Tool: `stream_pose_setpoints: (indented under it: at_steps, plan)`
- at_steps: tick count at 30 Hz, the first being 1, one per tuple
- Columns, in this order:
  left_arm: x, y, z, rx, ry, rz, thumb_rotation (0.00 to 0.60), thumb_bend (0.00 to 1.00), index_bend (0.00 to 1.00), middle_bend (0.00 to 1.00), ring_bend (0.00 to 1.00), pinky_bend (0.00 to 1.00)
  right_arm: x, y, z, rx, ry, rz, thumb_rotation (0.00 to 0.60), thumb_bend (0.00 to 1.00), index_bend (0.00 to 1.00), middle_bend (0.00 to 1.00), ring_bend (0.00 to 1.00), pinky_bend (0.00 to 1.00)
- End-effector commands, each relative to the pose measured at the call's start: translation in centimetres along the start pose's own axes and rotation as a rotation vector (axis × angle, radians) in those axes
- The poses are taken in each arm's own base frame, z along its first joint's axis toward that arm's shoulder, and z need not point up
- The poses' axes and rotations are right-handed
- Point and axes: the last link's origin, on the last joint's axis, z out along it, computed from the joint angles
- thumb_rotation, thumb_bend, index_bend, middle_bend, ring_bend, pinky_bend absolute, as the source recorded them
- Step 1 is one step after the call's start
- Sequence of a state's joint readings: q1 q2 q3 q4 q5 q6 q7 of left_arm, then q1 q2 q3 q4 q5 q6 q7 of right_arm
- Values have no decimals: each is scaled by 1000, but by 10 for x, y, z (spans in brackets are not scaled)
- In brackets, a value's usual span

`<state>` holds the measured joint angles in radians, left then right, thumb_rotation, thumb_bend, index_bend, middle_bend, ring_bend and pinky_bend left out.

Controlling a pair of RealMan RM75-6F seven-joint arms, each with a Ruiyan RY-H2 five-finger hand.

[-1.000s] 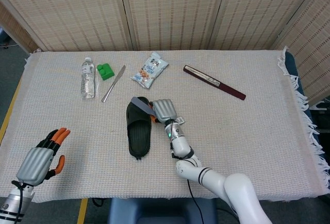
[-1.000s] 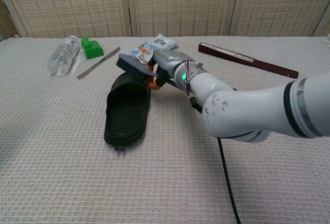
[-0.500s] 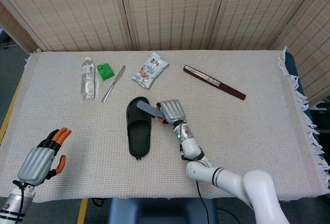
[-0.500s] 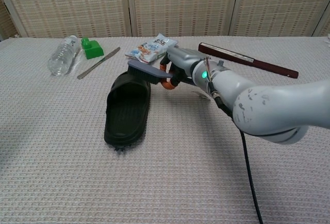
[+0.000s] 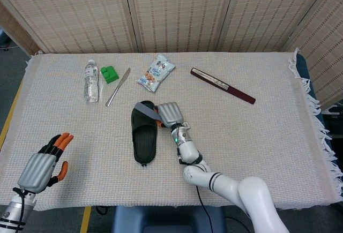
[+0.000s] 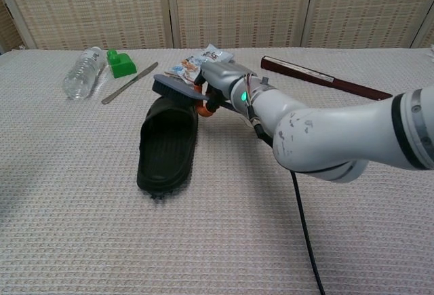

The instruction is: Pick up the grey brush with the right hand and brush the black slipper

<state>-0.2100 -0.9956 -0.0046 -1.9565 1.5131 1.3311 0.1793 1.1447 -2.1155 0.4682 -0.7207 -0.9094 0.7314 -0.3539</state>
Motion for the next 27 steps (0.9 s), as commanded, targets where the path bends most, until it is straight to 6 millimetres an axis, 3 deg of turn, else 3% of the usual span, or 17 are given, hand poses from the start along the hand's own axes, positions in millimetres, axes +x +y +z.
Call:
stream_pose_setpoints:
  at_steps: [1,13,17,23,27]
  plan:
    - [-1,2,-1,-7,-3,2,600,625,0,0,0,238,1,23,-19,-2,-6,-31,600,471,919,835,929,1000]
    - [-1,7,-3,-22,1,13,600,626,0,0,0,238,33,70,-65,-57,25,-28,600,472,920,835,928,1000]
    - [0,7,-4,-21,7,11,600,625,0,0,0,237,40,97,-85,-84,47,-107,600,472,920,835,929,1000]
    - [-3,8,-3,-28,-8,14,600,625,0,0,0,238,32,147,-124,-134,74,-253,600,436,909,835,925,1000]
    - [-5,10,-3,-33,-14,21,600,626,0,0,0,237,14,175,-144,-140,90,-306,600,344,799,830,869,1000]
